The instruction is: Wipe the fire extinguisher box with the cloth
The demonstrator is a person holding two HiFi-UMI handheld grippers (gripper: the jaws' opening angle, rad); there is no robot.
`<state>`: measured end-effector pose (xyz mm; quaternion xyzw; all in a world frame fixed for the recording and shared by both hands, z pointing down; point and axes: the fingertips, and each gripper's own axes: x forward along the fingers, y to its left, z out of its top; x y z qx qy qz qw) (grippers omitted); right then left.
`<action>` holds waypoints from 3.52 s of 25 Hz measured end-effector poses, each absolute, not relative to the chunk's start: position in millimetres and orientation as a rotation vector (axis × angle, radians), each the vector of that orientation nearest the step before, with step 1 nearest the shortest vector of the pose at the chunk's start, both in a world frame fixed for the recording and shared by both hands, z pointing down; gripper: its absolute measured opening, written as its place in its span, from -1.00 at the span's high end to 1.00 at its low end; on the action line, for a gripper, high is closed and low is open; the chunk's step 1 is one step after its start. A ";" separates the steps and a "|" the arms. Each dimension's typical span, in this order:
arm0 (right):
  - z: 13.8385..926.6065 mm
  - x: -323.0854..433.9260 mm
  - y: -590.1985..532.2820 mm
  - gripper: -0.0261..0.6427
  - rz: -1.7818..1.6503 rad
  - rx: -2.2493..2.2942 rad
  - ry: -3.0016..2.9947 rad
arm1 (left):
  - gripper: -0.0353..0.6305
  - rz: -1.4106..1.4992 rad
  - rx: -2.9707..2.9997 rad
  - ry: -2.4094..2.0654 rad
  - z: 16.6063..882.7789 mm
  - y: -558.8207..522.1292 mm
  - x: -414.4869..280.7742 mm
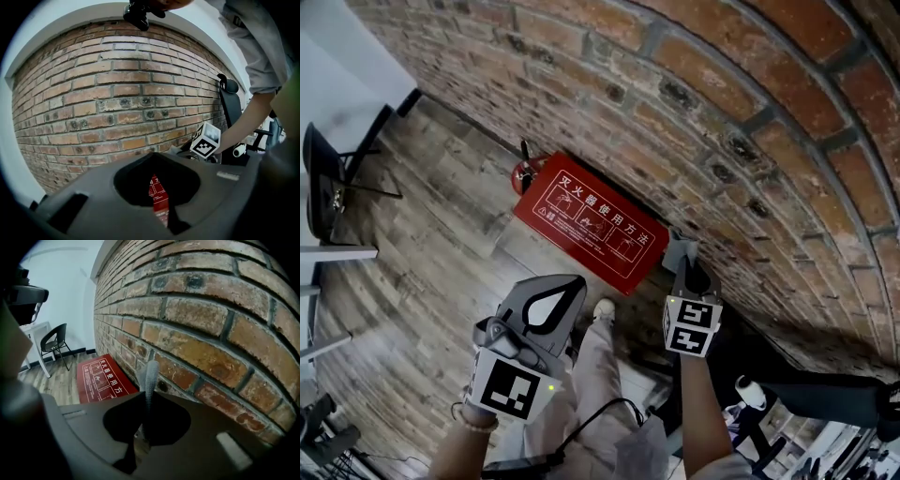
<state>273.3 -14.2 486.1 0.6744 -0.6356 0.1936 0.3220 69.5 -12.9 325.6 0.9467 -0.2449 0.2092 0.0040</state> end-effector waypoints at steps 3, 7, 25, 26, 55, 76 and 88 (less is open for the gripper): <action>501.6 277.6 -17.3 0.87 0.534 1.772 -1.641 | 0.90 0.665 2.968 -0.767 331.7 -14.3 68.6; 518.1 282.8 -19.2 0.87 0.562 1.778 -1.608 | 0.90 0.672 2.960 -0.765 339.4 -13.3 67.2; 556.6 277.2 -27.1 0.87 0.655 1.774 -1.538 | 0.90 0.684 2.915 -0.828 356.3 -16.7 61.1; 558.5 275.9 -28.4 0.87 0.669 1.776 -1.540 | 0.90 0.684 2.913 -0.829 357.3 -17.4 60.5; 590.5 232.4 -68.7 0.87 0.688 1.614 -1.616 | 0.90 0.670 2.850 -0.899 374.9 -35.1 31.4; 593.7 173.5 -128.4 0.87 0.553 1.407 -1.760 | 0.90 0.652 2.793 -1.005 385.0 -57.6 -6.0; 593.9 134.7 -162.5 0.87 0.501 1.325 -1.841 | 0.90 0.653 2.755 -1.060 392.5 -66.2 -29.3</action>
